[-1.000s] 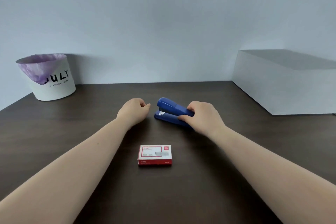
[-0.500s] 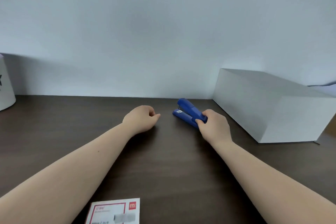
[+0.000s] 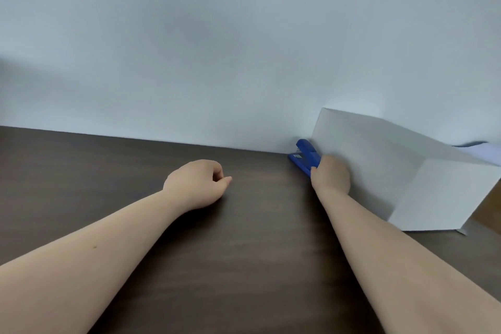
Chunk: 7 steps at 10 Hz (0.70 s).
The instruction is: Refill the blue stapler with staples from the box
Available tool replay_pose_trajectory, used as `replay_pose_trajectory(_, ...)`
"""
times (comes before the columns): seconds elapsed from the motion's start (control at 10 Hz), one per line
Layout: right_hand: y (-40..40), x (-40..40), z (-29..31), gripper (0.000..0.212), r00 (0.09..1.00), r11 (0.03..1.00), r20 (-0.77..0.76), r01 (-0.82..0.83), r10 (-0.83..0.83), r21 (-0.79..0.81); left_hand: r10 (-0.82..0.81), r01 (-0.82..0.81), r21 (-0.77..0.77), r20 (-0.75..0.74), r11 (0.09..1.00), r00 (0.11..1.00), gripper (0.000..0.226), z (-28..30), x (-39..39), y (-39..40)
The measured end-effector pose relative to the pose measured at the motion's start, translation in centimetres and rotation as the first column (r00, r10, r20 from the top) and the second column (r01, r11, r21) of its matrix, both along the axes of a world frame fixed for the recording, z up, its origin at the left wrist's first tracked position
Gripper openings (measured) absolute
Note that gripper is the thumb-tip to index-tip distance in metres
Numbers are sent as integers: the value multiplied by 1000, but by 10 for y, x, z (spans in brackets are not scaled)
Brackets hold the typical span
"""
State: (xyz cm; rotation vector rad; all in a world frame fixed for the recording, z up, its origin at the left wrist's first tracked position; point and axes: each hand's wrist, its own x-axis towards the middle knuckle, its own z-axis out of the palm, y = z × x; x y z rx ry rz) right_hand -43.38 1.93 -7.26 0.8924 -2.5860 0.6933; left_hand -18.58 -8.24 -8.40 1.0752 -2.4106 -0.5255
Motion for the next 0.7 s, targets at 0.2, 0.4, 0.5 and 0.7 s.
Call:
replay_pose_trajectory(0.2,-10,-5,0,19,999,998,-2,37,-37,-44,-4,4,-22,-10,1000,1000,28,-2,-1,-1)
replay_pose_trajectory(0.4,-9,-3,-3,26,996,999,-71,49,-49,-11,-18,18,-13,-21,1000,1000,26,-2,0,1)
replay_pose_trajectory(0.5,-5,3,-4,31,996,1000,-89,12,-13,-9,-23,23,-5,-23,1000,999,26,-1,2,2)
replay_pose_trajectory(0.7,11,22,1,30,990,993,-78,-115,117,28,-4,4,-2,-9,1000,1000,29,-3,5,2)
